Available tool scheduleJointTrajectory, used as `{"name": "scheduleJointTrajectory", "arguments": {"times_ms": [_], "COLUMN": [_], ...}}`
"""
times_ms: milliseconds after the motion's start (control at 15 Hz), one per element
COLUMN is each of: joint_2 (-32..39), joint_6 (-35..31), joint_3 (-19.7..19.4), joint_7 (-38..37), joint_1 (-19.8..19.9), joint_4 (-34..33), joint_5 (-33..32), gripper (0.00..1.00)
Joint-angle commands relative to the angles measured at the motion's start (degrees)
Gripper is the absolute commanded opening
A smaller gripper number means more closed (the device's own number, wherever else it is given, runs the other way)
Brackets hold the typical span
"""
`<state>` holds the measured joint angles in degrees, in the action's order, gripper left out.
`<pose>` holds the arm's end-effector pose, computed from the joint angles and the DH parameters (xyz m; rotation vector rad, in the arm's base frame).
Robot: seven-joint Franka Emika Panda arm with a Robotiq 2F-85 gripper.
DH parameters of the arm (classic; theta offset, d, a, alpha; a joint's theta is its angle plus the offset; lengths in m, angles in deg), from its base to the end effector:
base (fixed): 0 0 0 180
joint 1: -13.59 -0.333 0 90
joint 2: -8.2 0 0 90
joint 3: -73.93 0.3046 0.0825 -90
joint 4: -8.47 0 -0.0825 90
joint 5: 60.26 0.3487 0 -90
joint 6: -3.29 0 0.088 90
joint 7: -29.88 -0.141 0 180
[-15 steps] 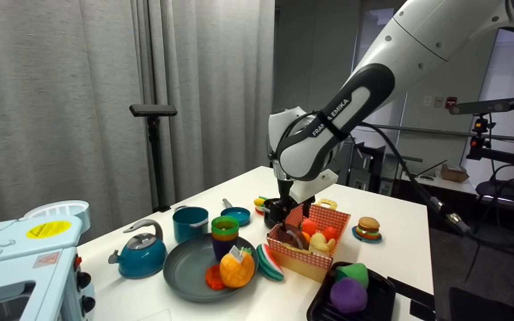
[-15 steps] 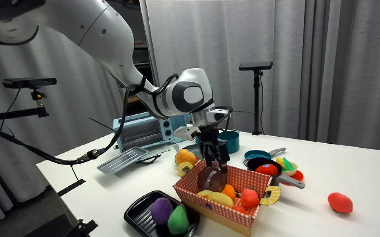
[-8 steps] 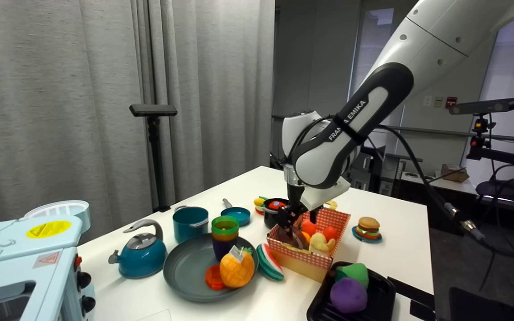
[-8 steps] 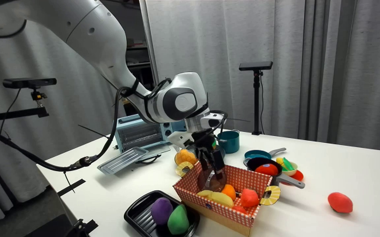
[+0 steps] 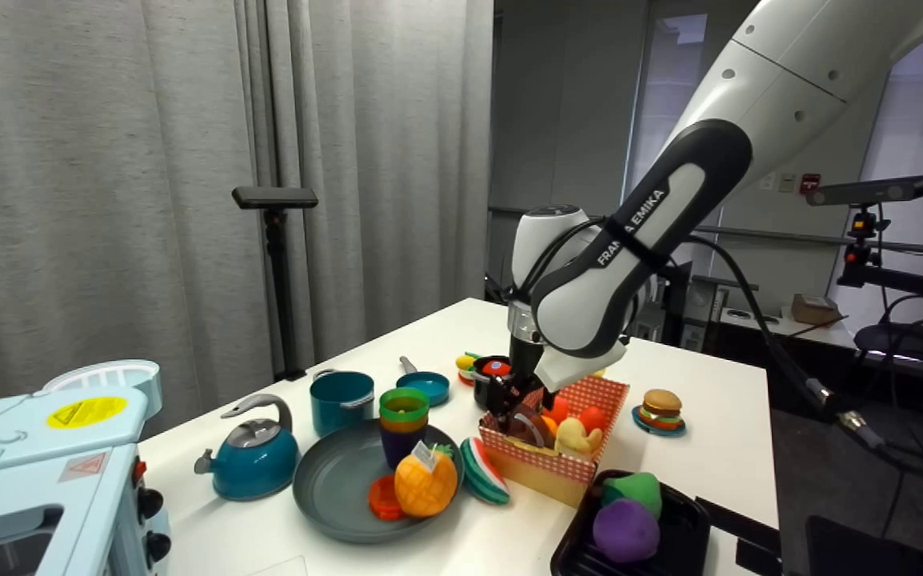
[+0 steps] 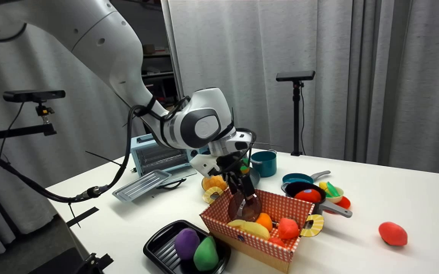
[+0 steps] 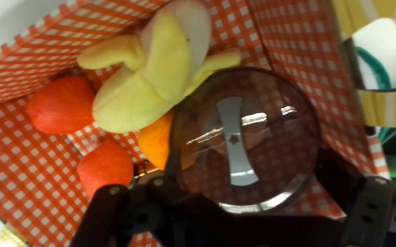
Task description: Pick up the lid and put it on the pot
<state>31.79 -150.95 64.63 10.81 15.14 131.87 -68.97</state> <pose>0.5525 -0.1039 0.2056 2.9538 -0.5555 0.2069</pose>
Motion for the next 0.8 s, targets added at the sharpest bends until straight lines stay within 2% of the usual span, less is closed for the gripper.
{"name": "scheduleJointTrajectory", "arguments": {"times_ms": [0, 333, 733], "joint_2": [0.5, 2.0, 3.3], "joint_6": [-1.3, 2.2, 1.6], "joint_3": [2.5, 3.8, 2.0], "joint_7": [2.8, 4.1, 0.3], "joint_1": [-0.7, -1.1, -3.7], "joint_4": [-0.6, -3.3, -2.9], "joint_5": [3.3, 4.2, 2.5], "gripper": [1.0, 1.0, 1.0]}}
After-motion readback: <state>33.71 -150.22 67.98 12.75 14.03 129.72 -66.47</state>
